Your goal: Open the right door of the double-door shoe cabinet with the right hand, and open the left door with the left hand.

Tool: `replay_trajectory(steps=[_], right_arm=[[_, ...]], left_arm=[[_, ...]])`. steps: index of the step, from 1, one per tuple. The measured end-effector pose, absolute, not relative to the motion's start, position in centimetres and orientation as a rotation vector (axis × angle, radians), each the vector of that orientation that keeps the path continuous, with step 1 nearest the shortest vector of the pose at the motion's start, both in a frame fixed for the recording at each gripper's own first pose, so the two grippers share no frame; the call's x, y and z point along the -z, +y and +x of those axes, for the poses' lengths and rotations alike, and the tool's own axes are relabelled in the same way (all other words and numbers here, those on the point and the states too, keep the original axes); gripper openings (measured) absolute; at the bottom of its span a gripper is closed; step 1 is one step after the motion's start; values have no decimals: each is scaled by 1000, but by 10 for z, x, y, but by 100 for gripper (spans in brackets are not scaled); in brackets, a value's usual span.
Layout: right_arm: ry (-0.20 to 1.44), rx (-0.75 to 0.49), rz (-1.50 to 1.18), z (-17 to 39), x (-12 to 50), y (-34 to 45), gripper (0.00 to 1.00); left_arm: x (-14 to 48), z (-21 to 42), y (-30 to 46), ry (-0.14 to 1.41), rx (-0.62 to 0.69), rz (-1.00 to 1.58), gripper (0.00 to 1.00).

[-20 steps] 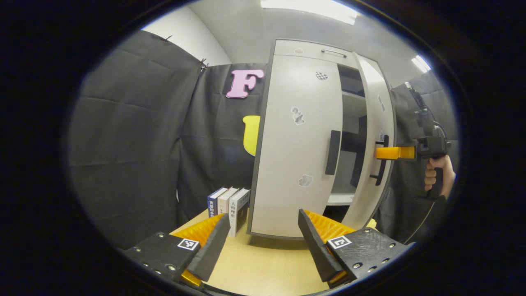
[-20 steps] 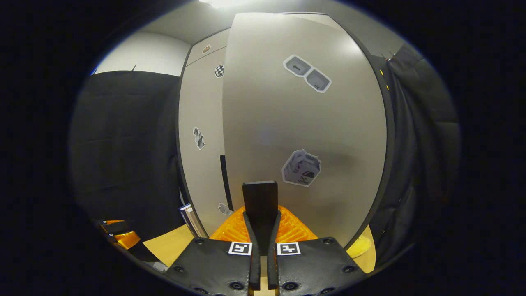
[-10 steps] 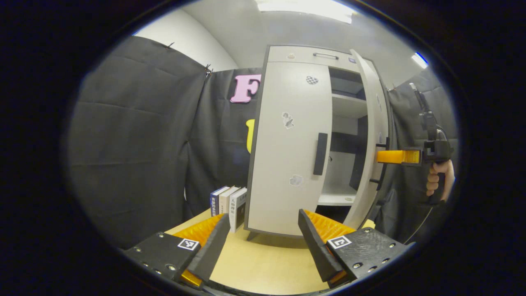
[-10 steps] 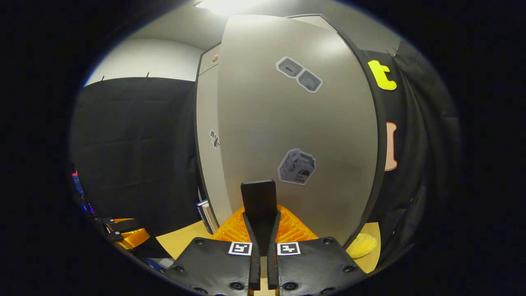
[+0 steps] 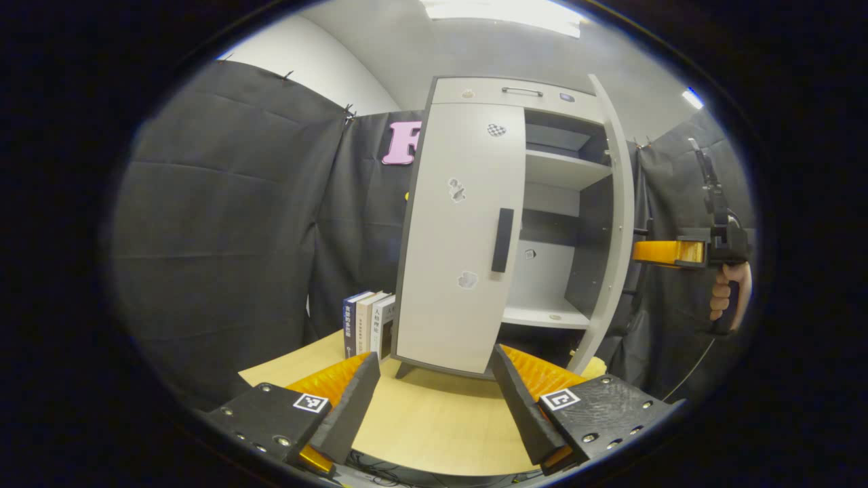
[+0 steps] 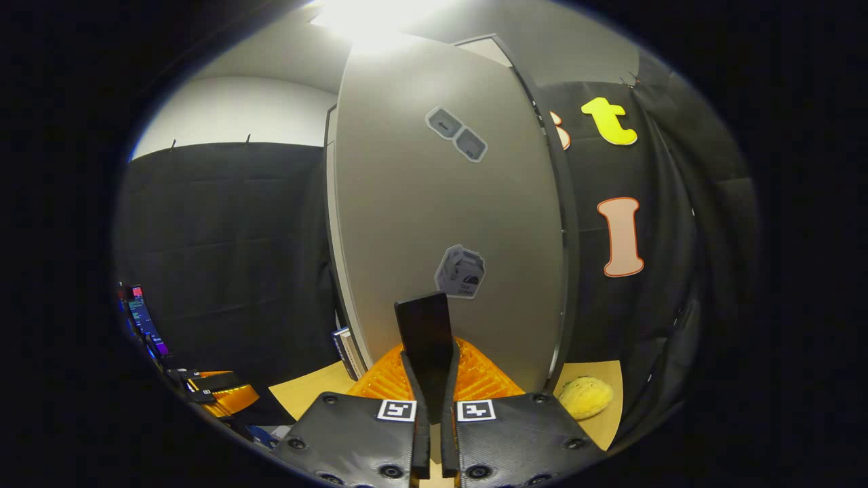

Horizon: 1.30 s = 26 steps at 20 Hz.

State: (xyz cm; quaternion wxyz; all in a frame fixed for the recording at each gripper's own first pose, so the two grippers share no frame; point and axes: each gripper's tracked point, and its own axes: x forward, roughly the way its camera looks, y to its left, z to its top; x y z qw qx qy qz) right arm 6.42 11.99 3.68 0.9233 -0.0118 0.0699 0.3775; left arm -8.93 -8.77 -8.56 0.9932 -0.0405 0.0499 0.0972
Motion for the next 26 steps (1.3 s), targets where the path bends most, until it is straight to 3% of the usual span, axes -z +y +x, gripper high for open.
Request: replay_trajectory(steps=[9,12,18,19,20,26], right_arm=[[135,-709,-5,67,-41,68,7],[131,-648,5,75,-42,49,4],[124,-484,-27,94,-44,21,6],[130,-469,-7,93,-44,22,10],[129,-449,-1,93,-46,20,6],[141,-323,-70,90,-46,11,6]], left_arm=[[89,-95,-110,133,-151,-61,96],[88,-94,-109,145,-129,-56,98],[92,-86,-94,174,-62,-50,98],[94,-82,-88,185,-61,-71,98],[93,-79,-86,190,-44,-93,97],[91,-63,-63,200,43,-30,98]])
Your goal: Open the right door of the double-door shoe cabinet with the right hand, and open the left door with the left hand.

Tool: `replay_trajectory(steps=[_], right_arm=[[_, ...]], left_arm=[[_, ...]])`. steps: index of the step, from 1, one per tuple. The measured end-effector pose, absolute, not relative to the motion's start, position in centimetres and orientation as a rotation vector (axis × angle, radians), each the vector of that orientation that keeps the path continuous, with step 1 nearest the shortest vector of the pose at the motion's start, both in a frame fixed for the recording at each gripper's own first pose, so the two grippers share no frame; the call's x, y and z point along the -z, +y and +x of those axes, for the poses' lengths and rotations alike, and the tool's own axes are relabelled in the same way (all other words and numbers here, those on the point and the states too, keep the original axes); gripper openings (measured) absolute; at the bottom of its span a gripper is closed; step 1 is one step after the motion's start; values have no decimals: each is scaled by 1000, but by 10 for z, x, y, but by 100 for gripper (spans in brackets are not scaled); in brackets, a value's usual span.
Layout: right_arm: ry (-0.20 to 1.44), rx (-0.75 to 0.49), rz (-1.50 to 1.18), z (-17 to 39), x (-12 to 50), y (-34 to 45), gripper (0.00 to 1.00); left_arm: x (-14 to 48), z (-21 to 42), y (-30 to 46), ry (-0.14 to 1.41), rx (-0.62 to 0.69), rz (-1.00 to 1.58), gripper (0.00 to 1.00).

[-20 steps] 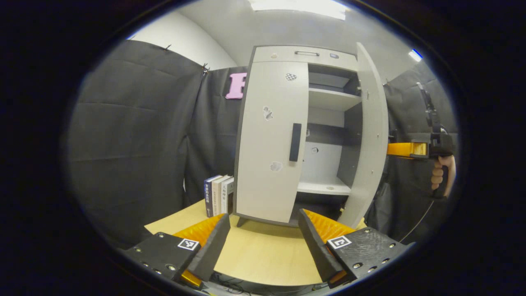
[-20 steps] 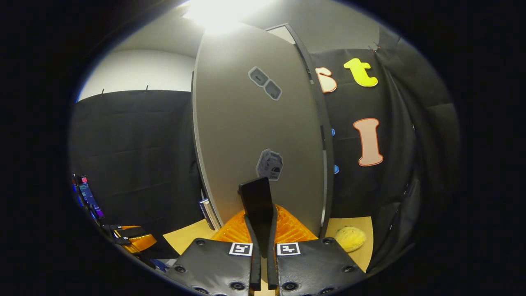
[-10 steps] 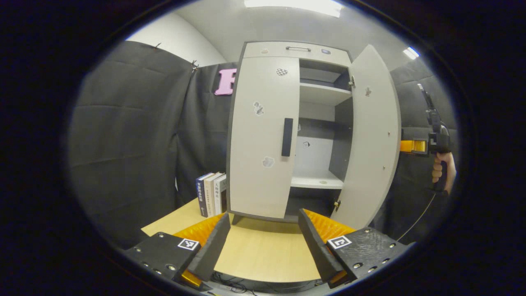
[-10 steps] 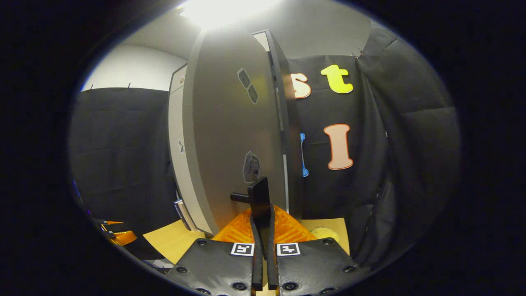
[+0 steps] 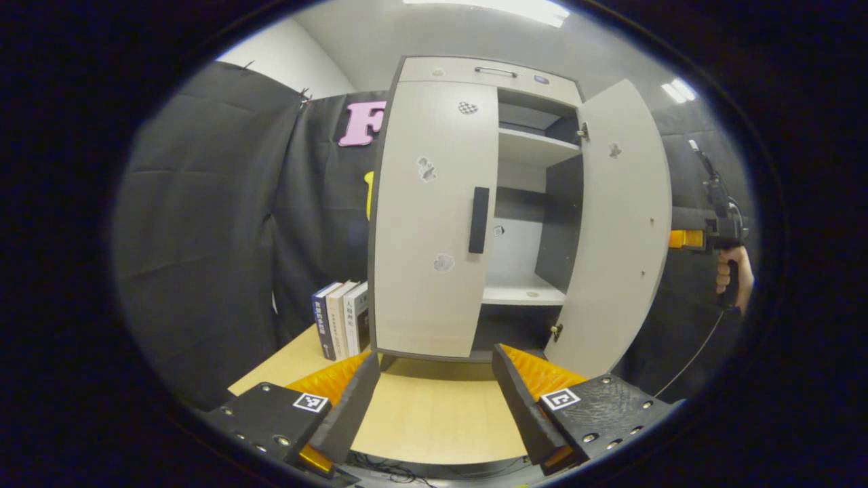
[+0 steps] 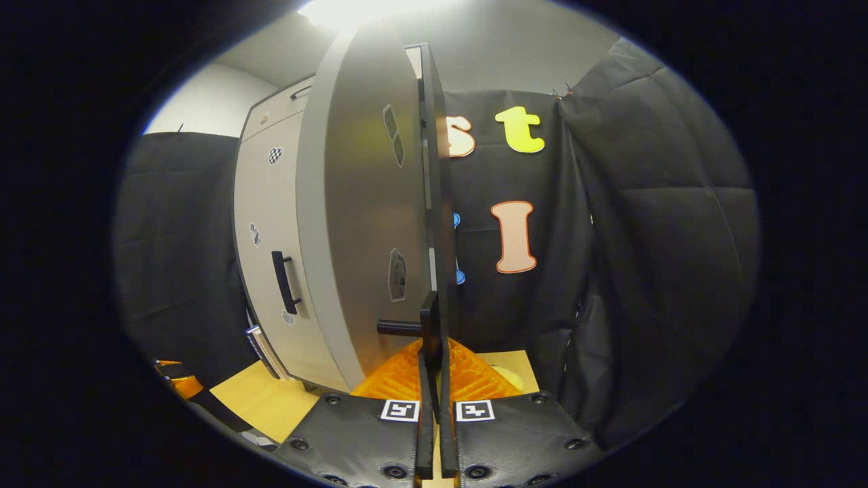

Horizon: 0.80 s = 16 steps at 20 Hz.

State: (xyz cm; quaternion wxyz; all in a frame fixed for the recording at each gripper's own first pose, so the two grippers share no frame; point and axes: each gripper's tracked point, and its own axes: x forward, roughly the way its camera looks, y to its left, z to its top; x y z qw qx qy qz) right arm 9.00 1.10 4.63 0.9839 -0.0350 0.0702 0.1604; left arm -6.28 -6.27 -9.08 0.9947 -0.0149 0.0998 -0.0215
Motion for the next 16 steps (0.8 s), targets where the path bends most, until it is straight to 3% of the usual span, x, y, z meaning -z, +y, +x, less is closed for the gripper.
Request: replay_trajectory(steps=[4,6,9,16], right_arm=[[150,-292,-12,74,-44,8,2],[158,-282,29,55,-40,6,5],[165,-241,33,35,-33,-2,0],[212,-124,-8,-6,-5,-34,2]], left_arm=[[97,-51,-55,205,110,-61,98],[95,-45,-49,194,133,-58,98],[91,-35,-37,178,159,-45,98],[74,-8,-36,137,226,-36,97]])
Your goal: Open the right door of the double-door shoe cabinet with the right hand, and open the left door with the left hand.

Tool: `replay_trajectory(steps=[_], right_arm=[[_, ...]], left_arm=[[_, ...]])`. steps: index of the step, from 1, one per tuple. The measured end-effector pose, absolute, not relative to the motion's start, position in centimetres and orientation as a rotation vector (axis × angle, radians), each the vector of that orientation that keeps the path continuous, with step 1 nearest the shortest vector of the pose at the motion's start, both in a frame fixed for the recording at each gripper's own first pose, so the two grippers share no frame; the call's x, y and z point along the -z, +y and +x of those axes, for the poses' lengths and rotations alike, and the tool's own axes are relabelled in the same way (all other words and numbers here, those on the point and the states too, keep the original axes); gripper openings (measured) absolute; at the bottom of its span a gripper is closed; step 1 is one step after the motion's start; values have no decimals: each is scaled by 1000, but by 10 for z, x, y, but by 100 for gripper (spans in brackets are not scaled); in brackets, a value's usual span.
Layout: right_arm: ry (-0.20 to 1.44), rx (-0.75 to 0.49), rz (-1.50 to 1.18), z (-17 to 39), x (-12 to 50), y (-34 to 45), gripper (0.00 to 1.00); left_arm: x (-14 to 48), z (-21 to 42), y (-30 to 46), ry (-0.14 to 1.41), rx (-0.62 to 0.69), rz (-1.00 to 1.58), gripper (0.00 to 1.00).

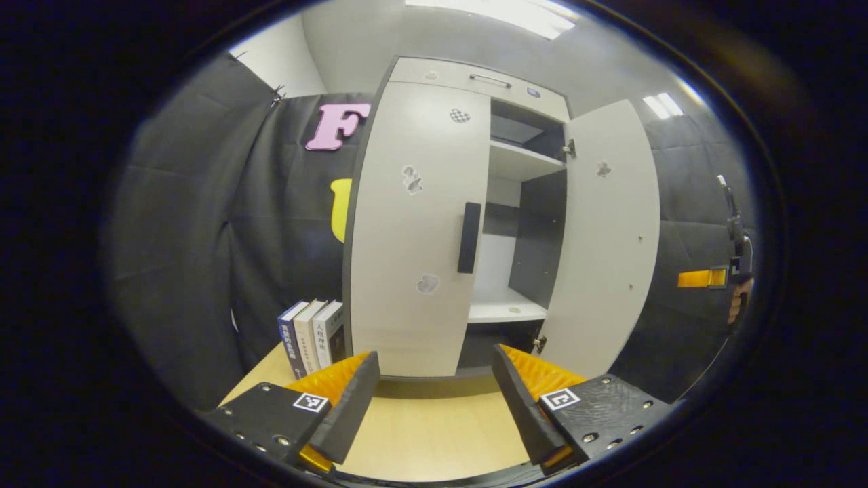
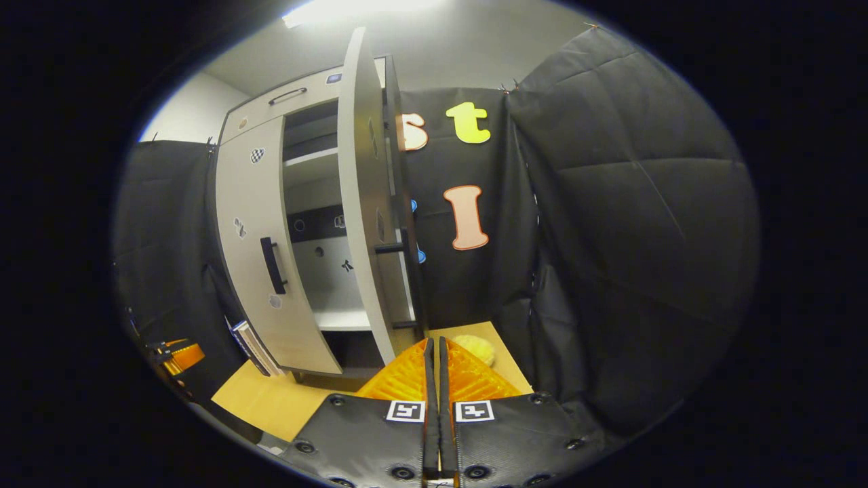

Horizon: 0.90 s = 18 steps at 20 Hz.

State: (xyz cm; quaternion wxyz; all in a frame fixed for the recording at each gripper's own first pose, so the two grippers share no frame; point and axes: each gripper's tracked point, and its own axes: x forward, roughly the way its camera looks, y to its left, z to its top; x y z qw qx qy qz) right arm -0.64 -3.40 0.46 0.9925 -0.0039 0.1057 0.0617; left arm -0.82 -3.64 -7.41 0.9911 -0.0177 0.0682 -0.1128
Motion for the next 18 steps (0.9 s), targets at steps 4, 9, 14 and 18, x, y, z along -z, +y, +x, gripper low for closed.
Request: replay_trajectory(steps=[4,9,14,18], right_arm=[[222,-106,57,6,0,-51,2],[184,-88,86,50,-2,-82,0],[159,-67,36,94,-6,-103,4],[162,-62,-55,117,6,-115,43]], left_arm=[[65,22,-49,102,235,5,97],[45,65,-83,67,240,-34,99],[21,115,-109,17,226,6,98],[23,153,-123,21,207,23,97]])
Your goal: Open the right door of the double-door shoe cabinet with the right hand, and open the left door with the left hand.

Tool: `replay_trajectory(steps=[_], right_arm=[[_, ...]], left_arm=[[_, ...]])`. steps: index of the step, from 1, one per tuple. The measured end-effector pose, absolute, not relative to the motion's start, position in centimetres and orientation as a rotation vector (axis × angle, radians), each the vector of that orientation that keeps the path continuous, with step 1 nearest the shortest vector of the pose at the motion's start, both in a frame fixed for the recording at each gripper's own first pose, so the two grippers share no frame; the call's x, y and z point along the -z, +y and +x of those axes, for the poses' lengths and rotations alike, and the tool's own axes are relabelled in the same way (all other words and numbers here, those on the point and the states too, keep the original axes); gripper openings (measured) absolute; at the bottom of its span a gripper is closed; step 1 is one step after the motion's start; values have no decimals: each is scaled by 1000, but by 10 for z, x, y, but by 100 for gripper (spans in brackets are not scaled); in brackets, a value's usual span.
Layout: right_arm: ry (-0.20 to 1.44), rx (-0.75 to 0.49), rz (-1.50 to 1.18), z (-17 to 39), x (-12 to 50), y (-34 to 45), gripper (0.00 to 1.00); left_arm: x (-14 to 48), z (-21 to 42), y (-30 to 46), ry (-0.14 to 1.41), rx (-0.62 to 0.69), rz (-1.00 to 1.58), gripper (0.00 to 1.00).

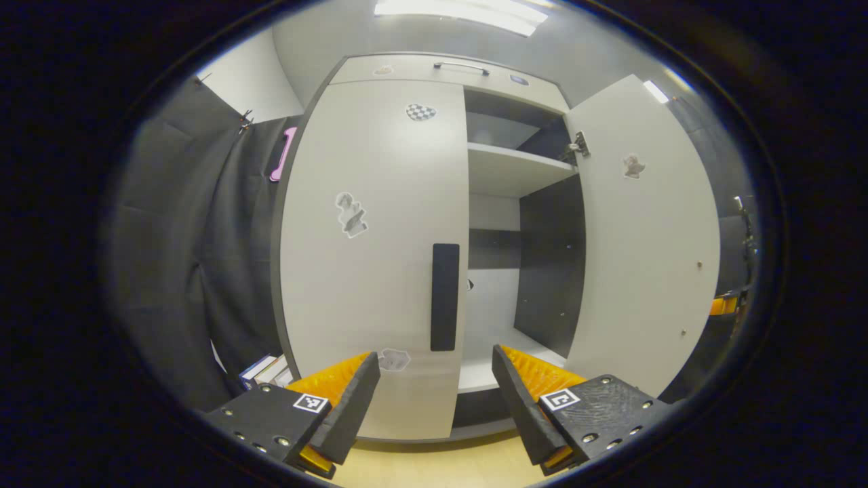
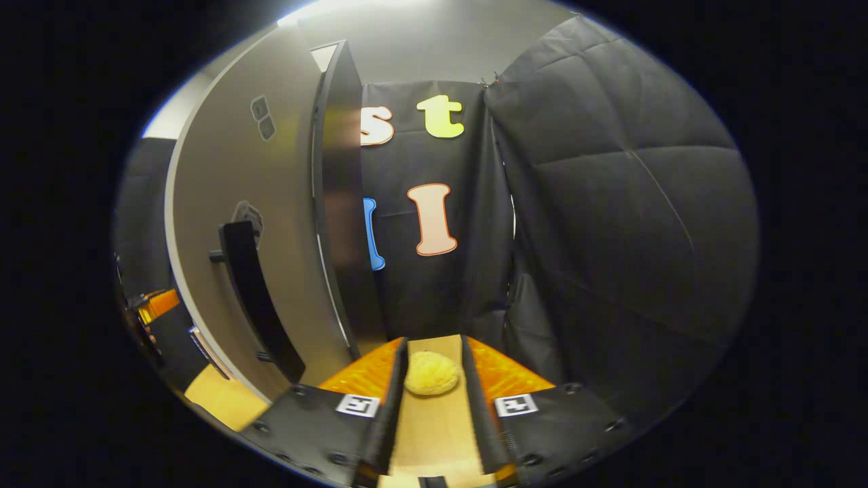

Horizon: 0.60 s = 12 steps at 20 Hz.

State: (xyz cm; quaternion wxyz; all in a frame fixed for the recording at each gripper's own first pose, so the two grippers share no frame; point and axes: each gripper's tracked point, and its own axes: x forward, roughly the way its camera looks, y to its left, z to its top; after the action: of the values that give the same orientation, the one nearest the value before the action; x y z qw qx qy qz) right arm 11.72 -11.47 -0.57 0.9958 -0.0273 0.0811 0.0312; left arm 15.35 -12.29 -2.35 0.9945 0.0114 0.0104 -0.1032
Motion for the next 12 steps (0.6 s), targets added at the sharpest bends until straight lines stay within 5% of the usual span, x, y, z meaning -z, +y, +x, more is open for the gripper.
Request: replay_trajectory(steps=[3,12], right_arm=[[151,-26,-88,135,9,-130,96],[127,8,-26,185,8,-152,98]], left_arm=[[19,180,-136,20,208,-19,97],[-21,241,-150,-56,182,15,98]])
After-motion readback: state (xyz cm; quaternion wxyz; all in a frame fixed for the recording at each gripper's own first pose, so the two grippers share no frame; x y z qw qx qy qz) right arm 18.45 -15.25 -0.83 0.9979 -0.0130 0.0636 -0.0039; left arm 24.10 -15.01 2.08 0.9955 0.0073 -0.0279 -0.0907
